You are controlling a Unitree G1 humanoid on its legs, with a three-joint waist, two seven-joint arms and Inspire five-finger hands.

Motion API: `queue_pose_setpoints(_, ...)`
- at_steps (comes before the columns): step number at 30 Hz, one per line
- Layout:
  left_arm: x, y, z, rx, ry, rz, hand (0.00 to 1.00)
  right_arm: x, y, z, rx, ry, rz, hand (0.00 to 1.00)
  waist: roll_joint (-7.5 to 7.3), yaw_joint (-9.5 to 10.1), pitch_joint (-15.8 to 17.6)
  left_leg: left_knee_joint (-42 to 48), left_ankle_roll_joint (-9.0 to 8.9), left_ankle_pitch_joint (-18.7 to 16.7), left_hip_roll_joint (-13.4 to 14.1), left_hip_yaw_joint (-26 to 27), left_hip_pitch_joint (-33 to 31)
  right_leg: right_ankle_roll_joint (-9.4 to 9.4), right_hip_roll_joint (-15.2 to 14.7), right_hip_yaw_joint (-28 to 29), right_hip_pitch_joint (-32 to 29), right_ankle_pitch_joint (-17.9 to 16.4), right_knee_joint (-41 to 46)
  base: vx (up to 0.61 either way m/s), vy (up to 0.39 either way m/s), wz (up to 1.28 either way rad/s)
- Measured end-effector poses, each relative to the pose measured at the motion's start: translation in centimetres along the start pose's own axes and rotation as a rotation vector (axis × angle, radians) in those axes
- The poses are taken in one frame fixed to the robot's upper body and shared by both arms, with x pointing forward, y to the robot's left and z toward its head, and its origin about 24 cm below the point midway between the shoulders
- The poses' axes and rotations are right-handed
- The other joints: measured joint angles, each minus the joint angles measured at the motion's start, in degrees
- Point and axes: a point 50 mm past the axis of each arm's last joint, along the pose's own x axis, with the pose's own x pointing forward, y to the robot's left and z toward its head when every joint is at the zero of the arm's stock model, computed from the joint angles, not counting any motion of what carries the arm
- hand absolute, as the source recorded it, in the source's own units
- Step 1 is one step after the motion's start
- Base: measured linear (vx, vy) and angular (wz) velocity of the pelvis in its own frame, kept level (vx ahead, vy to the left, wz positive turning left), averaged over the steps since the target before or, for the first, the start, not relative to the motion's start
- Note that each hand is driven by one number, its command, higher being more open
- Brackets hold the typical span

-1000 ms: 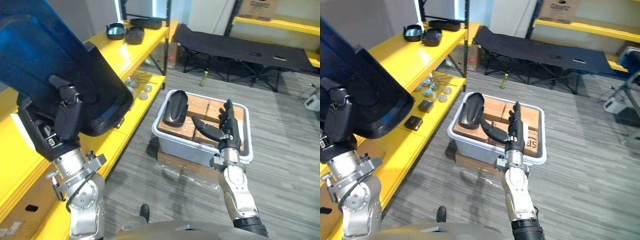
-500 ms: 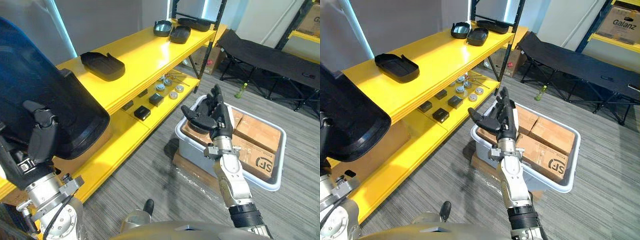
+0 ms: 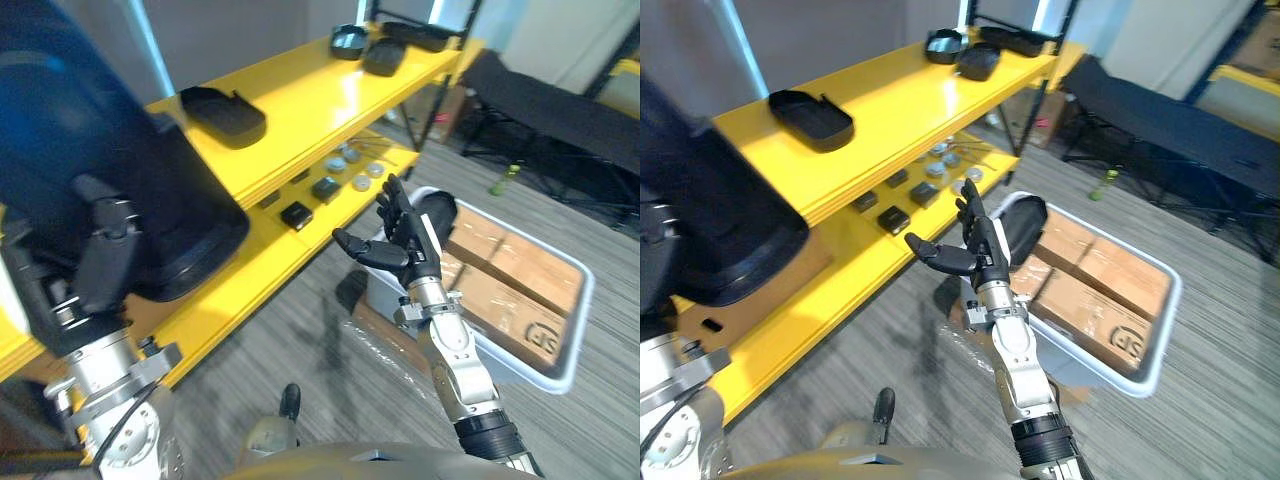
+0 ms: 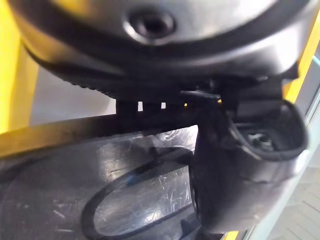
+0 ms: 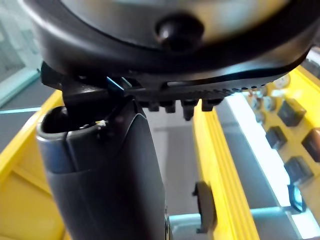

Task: Walk over and take three plastic housings, then place them on the shelf

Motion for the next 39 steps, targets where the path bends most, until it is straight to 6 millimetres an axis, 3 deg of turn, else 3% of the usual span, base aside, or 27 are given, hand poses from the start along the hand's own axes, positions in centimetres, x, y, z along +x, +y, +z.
queue_pose_setpoints(1, -0.1, -0.6, -0.5, -0.017, 0.028, -0.031, 0.00, -0.1, -0.1, 0.0, -0.012, 0.004, 0.005, 1.00, 1.12, 0.22, 0.69, -0.06, -0.37, 3.10, 0.32, -0.43, 0.32, 0.49, 0.02, -0.20, 0.60, -1.23, 1.66, 0.01, 0.057, 0.55)
queue_pose_setpoints(8, -0.6, -1.9, -1.6, -0.053, 0.098, -0.151, 0.00, -0.4, 2.5, -0.5, 0.019, 0.021, 0.095, 1.00, 1.00, 0.58, 1.08, -0.08, 0.24, 2.38, -1.18, -0.16, 1.34, -0.12, -2.36, 2.11, 0.51, -3.57, 4.61, -0.01, 0.055, 0.07)
queue_pose_setpoints(13, -0.8, -4.2, -1.3, -0.115, 0.084, -0.409, 0.00, -0.4, 2.4, 0.3, 0.016, -0.024, 0.069, 1.00, 1.83, -2.04, 1.66, -0.10, 0.49, 2.99, -1.97, -1.67, 0.18, 0.81, -3.42, 5.17, -2.68, -7.97, 10.63, -0.06, 0.009, 0.15)
queue_pose_setpoints(17, -0.4, -6.2, -0.7, -0.180, 0.033, -0.554, 0.00, -0.6, 2.0, 0.5, -0.002, -0.043, 0.066, 1.00, 2.06, -2.46, 1.82, -0.08, 0.54, 4.08, -2.06, -2.10, -0.43, 0.91, -3.10, 5.21, -3.26, -7.63, 11.58, -0.02, -0.015, 0.09)
queue_pose_setpoints(22, -0.1, -6.0, -0.7, -0.233, 0.041, -0.481, 0.00, -0.7, 2.0, 0.7, -0.014, -0.064, 0.125, 1.00, 2.24, -2.46, 1.93, -0.08, 0.09, 3.98, -1.79, -2.44, 0.27, -0.08, -2.89, 9.54, -3.24, -8.50, 12.42, -0.01, -0.023, 0.02)
queue_pose_setpoints(26, -0.3, -5.5, -1.0, -0.269, 0.076, -0.420, 0.00, -0.7, 2.6, 1.0, -0.010, -0.087, 0.152, 1.00, 2.47, -2.30, 3.20, -0.07, 0.18, 3.69, -1.35, -2.06, 0.32, -0.55, -2.20, 9.77, -3.19, -8.99, 12.39, -0.07, -0.020, 0.00)
queue_pose_setpoints(31, -1.0, -5.1, -1.7, -0.269, 0.129, -0.403, 0.00, -0.7, 3.1, 1.2, 0.002, -0.104, 0.151, 1.00, 2.11, -2.08, 3.87, 0.62, 0.29, 3.84, -0.78, -0.18, 0.22, 0.01, -2.36, 10.48, -3.71, -8.62, 13.04, -0.03, -0.012, -0.06)
queue_pose_setpoints(35, -1.0, -4.9, -2.1, -0.267, 0.151, -0.358, 0.00, -0.3, 3.4, 1.6, 0.003, -0.126, 0.143, 1.00, 2.39, -1.76, 6.39, 12.52, 1.01, -2.68, -0.78, 1.06, -4.19, 0.76, -4.12, 11.34, -3.57, -9.21, 15.10, -0.02, 0.036, -0.09)
queue_pose_setpoints(39, -0.8, -4.5, -2.1, -0.261, 0.140, -0.363, 0.00, -0.1, 3.5, 1.8, 0.010, -0.137, 0.123, 1.00, 2.36, -0.66, 6.60, 22.09, 1.72, -8.30, -0.66, 1.90, -7.18, 0.74, -5.81, 11.23, -3.10, -11.18, 16.80, 0.01, 0.129, 0.00)
